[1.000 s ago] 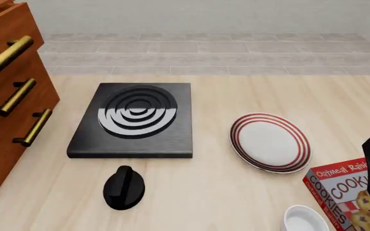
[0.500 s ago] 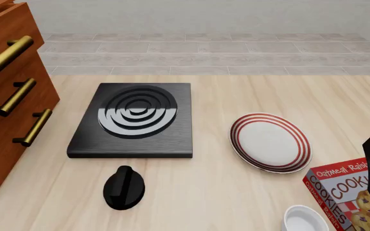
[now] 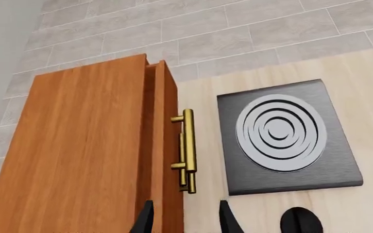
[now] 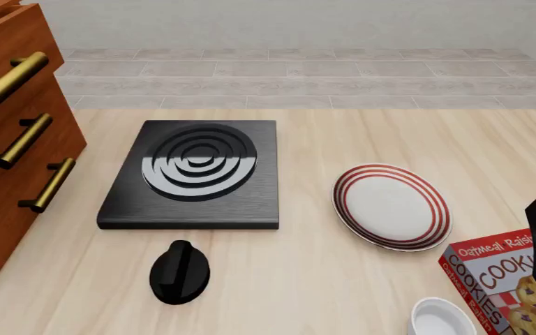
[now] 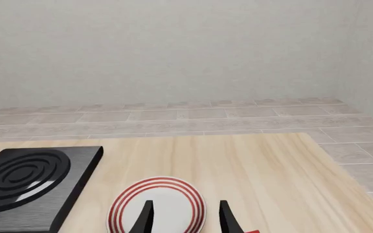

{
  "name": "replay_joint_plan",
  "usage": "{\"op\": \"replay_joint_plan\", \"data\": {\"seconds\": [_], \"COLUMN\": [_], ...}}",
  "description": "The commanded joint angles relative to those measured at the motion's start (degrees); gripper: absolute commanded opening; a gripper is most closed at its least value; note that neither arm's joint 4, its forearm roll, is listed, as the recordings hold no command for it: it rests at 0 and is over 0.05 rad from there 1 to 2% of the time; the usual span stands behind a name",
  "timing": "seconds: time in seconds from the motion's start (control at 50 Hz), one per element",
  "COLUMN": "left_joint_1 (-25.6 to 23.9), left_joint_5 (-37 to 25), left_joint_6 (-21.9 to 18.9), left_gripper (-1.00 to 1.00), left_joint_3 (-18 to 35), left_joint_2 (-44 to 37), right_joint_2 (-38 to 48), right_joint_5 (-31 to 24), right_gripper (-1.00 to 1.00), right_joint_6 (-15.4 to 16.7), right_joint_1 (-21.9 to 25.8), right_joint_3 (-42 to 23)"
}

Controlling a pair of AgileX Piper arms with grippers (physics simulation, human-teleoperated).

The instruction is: Pick the akita bowl in the top layer of the wooden cabinet and place it on the plate.

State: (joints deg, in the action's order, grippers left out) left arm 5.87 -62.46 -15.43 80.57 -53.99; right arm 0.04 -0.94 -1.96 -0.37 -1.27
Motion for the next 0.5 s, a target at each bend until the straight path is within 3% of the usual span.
{"op": "replay_joint_plan", "data": {"seconds": [0.02,0.5], "left_joint_1": [1.76,4.29], "left_joint_5": [-1.77,-2.30], "left_joint_6": [-0.67,-4.06], "left_gripper": [1.00,1.00], "left_joint_3": [0.28,-1.04], "left_joint_2": [-0.56,-1.06], "right_joint_2": [0.01,0.01], "right_joint_5": [-0.09,-0.18], "right_gripper": [1.00,1.00], "right_joint_6": [0.19,0.30], "right_joint_1": [0.17,0.02], "right_joint_3": [-0.04,-0.08]}}
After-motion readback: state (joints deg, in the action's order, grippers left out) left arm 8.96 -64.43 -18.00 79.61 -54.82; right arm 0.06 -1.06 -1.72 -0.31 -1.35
